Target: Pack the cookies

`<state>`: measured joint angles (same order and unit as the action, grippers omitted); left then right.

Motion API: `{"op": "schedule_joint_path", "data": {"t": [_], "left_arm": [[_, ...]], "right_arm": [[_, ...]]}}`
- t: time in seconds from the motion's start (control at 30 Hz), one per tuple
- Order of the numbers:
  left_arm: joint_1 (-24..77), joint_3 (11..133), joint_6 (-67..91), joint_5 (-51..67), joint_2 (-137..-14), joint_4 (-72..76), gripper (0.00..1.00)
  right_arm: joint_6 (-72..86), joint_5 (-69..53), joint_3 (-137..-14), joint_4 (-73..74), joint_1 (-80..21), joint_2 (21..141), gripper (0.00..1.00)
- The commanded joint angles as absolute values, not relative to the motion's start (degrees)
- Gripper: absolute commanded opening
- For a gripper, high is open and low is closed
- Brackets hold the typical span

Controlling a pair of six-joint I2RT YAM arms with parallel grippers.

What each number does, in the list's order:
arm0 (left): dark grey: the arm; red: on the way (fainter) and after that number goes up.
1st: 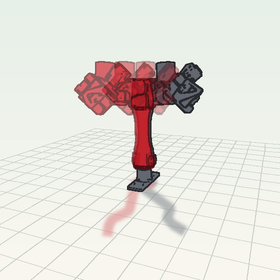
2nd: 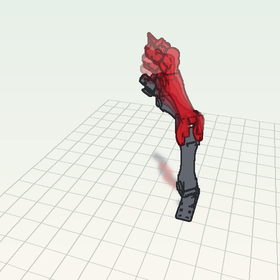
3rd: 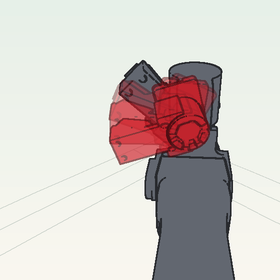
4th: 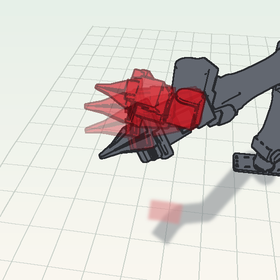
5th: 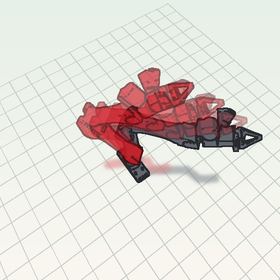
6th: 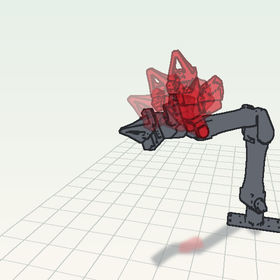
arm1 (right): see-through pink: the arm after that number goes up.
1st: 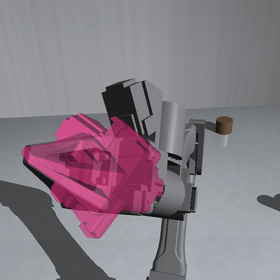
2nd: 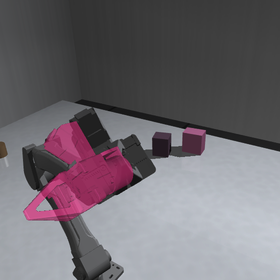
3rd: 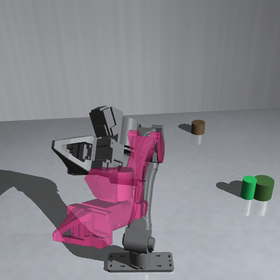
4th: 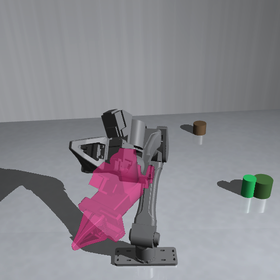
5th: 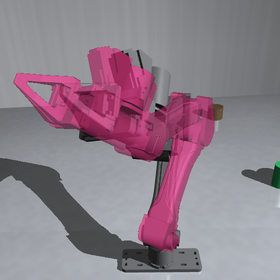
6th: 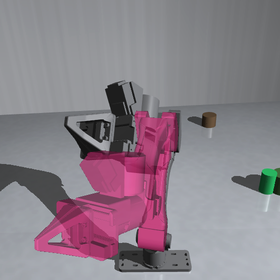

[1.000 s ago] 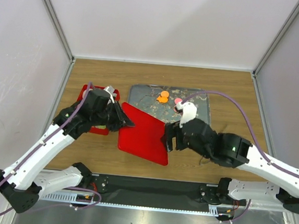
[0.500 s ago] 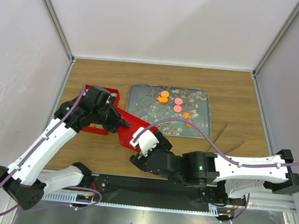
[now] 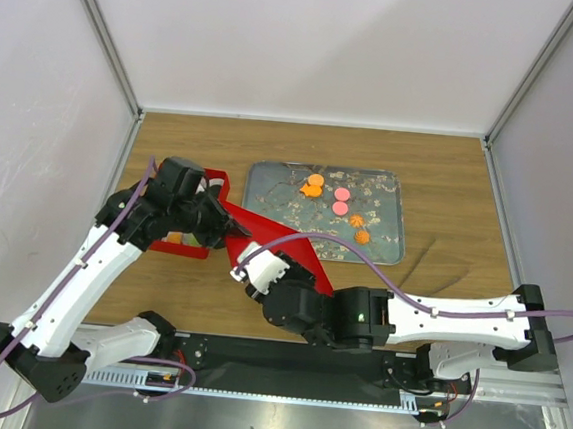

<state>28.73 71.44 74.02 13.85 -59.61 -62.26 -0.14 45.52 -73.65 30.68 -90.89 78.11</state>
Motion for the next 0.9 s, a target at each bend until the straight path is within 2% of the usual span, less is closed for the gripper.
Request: {"op": "schedule_joint_path", "data": {"t": [0.0, 0.3, 0.4, 0.67, 0.73, 0.77, 0.8, 0.87], "left_arm": [[28.04, 74.18, 76.03, 17.31, -59.5, -61.26, 0.0], [27.77, 74.18, 76.03, 18.9, -59.59, -59.42, 0.0], [27.6, 74.18, 76.03, 19.07, -59.59, -58.98, 0.0], [26.63, 75.23, 74.71, 20.48, -60.64, -56.78, 0.02], [26.11, 75.76, 74.36, 19.95, -60.82, -56.69, 0.13], [25.84, 75.85, 73.66, 19.95, -60.82, -56.25, 0.17], [25.58, 76.46, 73.39, 19.43, -61.17, -55.81, 0.26], [24.79, 77.51, 71.99, 18.37, -61.43, -55.29, 0.38]], "right_arm": [[-4.3, 47.81, -74.88, 26.46, -90.0, 78.05, 0.48], [-8.61, 47.37, -73.39, 23.2, -88.24, 78.05, 0.44], [-9.14, 46.76, -72.69, 22.59, -87.19, 77.96, 0.38], [-11.69, 46.14, -73.47, 21.97, -85.96, 77.43, 0.06], [-11.78, 45.97, -74.35, 22.24, -85.7, 77.34, 0.0], [-11.78, 45.71, -74.62, 22.41, -85.61, 77.26, 0.0], [-11.69, 45.53, -74.97, 22.59, -85.61, 77.17, 0.0], [-11.25, 44.48, -75.76, 23.02, -85.17, 77.08, 0.0]]}}
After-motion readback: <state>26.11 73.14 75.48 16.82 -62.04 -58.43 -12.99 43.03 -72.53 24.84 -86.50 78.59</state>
